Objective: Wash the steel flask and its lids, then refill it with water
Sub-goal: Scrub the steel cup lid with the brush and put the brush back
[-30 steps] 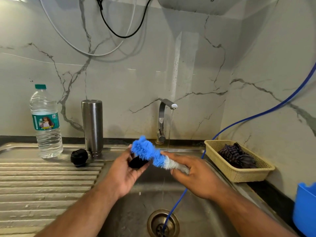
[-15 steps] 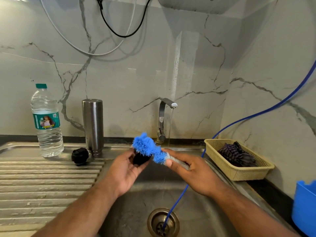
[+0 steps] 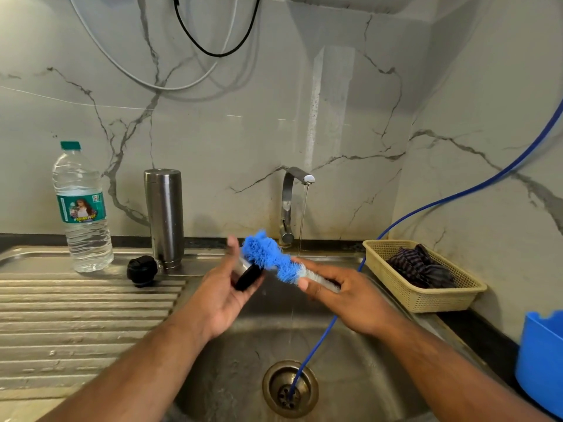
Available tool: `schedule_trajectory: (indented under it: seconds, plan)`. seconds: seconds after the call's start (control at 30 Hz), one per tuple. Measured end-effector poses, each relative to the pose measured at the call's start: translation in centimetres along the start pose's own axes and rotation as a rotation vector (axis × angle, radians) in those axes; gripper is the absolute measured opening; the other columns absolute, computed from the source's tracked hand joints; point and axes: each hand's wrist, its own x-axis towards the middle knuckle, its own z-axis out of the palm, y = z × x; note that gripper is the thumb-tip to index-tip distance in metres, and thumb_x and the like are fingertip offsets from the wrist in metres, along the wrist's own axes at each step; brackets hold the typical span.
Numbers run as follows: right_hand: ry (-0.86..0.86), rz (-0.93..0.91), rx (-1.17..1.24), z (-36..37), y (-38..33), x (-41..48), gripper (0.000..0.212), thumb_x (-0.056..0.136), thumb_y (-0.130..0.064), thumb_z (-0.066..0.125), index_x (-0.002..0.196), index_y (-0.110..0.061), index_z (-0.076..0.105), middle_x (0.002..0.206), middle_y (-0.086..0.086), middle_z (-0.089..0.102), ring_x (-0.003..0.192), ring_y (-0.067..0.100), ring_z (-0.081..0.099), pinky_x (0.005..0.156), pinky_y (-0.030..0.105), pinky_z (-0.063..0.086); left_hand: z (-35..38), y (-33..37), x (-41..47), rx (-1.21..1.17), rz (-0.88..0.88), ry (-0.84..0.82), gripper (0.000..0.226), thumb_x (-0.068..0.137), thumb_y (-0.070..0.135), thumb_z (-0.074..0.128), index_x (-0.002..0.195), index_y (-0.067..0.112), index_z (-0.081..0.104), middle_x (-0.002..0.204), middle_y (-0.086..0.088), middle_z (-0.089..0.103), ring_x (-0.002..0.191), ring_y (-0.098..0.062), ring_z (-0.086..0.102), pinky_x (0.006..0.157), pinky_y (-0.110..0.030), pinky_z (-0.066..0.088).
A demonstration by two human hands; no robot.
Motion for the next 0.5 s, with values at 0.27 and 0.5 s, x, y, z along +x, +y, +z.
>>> schedule_trajectory:
  seconds: [0.27,0.5]
  plan:
    - [0.053,-0.009,0.061,-0.32,0.24,-0.04,0.04,0.095,-0.046,0.067,0.134,-0.054,0.059,0.115,-0.039,0.065,0.109,-0.021,0.056,0.085,0.003,0.045,-0.54,0.09,0.17,-0.124,-0.058,-0.063,0.044,0.1,0.015,0.046,0.139,-0.006,0.049,0.128,-0.029,0.066,0.12,-0.039,0.066,0.105,-0.051,0.049]
    - [0.03,-0.052,0.121,-0.47,0.04,-0.13,0.044,0.096,-0.041,0.067,0.139,-0.046,0.058,0.127,-0.034,0.064,0.118,-0.018,0.056,0.098,0.007,0.045,-0.37,0.06,0.11,-0.021,0.023,-0.068,0.041,0.092,0.024,0.062,0.126,0.003,0.062,0.123,-0.022,0.071,0.112,-0.032,0.071,0.094,-0.051,0.056]
